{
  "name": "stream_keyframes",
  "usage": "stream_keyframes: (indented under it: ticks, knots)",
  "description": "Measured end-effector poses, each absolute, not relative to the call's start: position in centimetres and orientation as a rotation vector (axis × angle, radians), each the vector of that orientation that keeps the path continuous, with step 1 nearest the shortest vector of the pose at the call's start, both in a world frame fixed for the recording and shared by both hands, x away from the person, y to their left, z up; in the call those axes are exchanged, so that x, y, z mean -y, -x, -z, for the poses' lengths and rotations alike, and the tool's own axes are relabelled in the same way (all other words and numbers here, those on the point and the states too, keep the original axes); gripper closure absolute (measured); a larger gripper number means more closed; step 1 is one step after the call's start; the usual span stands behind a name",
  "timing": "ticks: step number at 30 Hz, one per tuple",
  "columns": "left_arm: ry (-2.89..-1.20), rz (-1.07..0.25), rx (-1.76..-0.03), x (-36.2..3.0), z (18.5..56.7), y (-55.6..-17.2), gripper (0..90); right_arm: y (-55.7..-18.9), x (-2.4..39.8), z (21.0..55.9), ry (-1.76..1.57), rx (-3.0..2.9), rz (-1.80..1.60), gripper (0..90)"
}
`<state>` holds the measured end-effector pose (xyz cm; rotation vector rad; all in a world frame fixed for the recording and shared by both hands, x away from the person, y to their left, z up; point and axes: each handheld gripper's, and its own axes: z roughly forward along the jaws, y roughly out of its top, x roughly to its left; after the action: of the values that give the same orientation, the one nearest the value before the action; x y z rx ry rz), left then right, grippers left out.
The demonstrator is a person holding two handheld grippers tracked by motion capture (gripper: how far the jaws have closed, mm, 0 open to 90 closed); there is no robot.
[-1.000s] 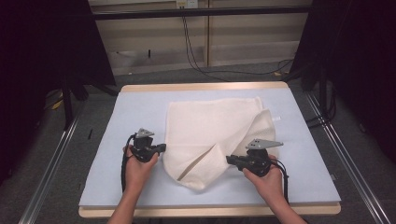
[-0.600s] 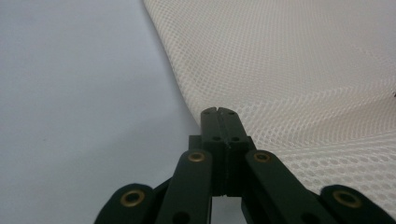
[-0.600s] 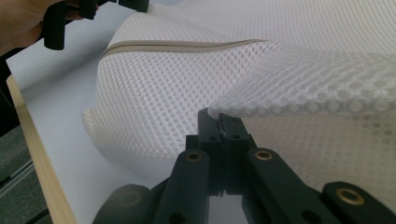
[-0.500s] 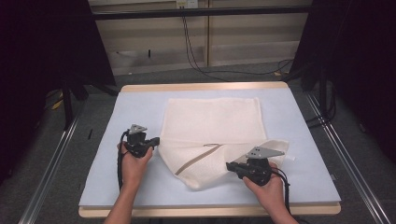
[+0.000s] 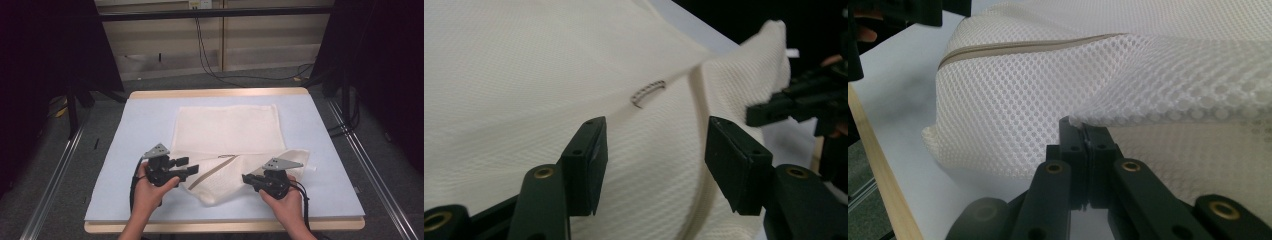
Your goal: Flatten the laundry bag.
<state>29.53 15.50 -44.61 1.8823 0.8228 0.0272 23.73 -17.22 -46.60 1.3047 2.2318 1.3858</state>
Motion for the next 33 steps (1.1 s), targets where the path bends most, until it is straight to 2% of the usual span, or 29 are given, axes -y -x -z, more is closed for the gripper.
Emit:
stream_keyframes:
  ticks: [5,9,12,14,16,20,23,25,30,33]
  knots:
    - [-1.939,-0.020,-0.755,-13.7,45.3,-29.1,40.7,-24.0,17.2,46.6,-1.308,-2.233,-1.386,88.8]
    - [-2.026,-0.077,-0.734,-12.8,46.2,-28.9,42.2,-24.1,17.2,46.6,-1.313,-2.231,-1.386,88.5]
    - [-2.147,-0.084,-0.710,-12.1,47.3,-28.6,56.5,-24.1,17.4,46.7,-1.315,-2.232,-1.393,86.6]
    - [-2.205,-0.081,-0.710,-11.8,47.9,-28.6,66.5,-24.0,17.8,46.7,-1.318,-2.242,-1.406,82.1]
    - [-2.213,-0.101,-0.711,-11.7,47.9,-28.5,72.6,-23.7,18.3,46.8,-1.328,-2.253,-1.382,76.1]
    - [-2.226,-0.106,-0.721,-11.8,47.8,-28.5,82.4,-22.9,20.4,46.8,-1.322,-2.250,-1.352,70.2]
    - [-2.216,-0.085,-0.765,-12.1,47.6,-28.5,85.5,-22.3,22.9,46.8,-1.325,-2.213,-1.301,70.7]
    - [-2.212,-0.063,-0.780,-12.3,47.6,-28.6,86.6,-21.8,25.8,47.2,-1.369,-2.174,-1.269,75.1]
    - [-2.189,-0.047,-0.821,-13.0,47.0,-28.5,87.0,-21.2,28.4,47.0,-1.381,-2.147,-1.224,83.0]
    - [-2.176,-0.029,-0.839,-13.6,46.8,-28.5,87.3,-20.9,29.4,46.6,-1.349,-2.162,-1.172,84.8]
